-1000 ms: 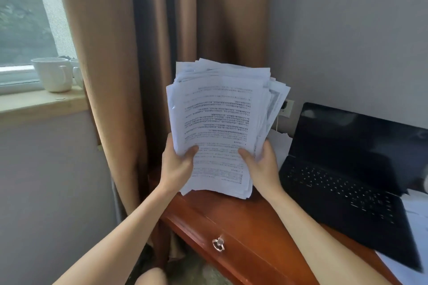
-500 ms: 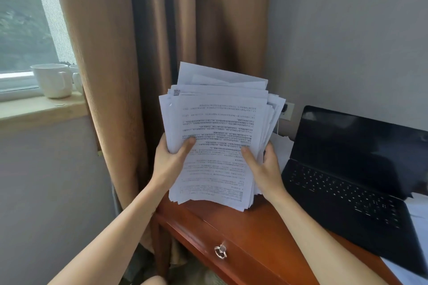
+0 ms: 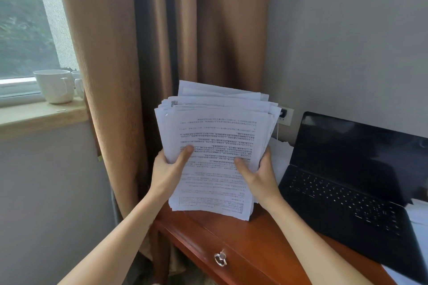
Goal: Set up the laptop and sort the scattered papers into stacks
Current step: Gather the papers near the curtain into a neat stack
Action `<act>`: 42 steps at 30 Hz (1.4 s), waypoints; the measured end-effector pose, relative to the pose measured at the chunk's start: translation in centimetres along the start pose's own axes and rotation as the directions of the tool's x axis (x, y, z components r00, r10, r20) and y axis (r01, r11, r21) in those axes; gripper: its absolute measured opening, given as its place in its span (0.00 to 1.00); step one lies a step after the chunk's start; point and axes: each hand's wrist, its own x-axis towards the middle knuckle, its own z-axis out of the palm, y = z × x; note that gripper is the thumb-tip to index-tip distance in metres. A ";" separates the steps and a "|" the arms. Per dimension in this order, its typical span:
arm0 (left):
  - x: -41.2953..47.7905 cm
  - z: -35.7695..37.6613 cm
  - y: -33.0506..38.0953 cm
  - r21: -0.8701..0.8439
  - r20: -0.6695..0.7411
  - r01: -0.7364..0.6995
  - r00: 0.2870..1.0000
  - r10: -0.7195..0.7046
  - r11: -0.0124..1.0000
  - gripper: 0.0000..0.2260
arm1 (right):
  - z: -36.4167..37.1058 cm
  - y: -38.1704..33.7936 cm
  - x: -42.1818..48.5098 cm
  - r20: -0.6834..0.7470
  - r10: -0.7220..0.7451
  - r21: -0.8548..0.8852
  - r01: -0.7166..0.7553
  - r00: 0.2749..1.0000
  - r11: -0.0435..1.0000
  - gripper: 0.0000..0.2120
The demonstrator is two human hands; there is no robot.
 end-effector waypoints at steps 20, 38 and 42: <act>0.6 0.9 0.4 -0.022 -0.098 -0.043 0.994 0.041 0.999 0.15 | 0.7 -0.3 0.8 -0.048 -0.013 -0.049 0.011 0.999 0.999 0.22; -0.1 -2.1 -0.2 0.140 -0.001 0.275 0.961 -0.277 0.951 0.13 | -0.2 0.9 1.4 0.217 0.349 0.018 -0.361 0.912 0.932 0.19; -2.3 -3.6 -1.5 0.131 0.020 0.445 0.892 -0.451 0.886 0.14 | 0.8 2.8 0.8 0.314 0.494 -0.033 -0.510 0.811 0.859 0.19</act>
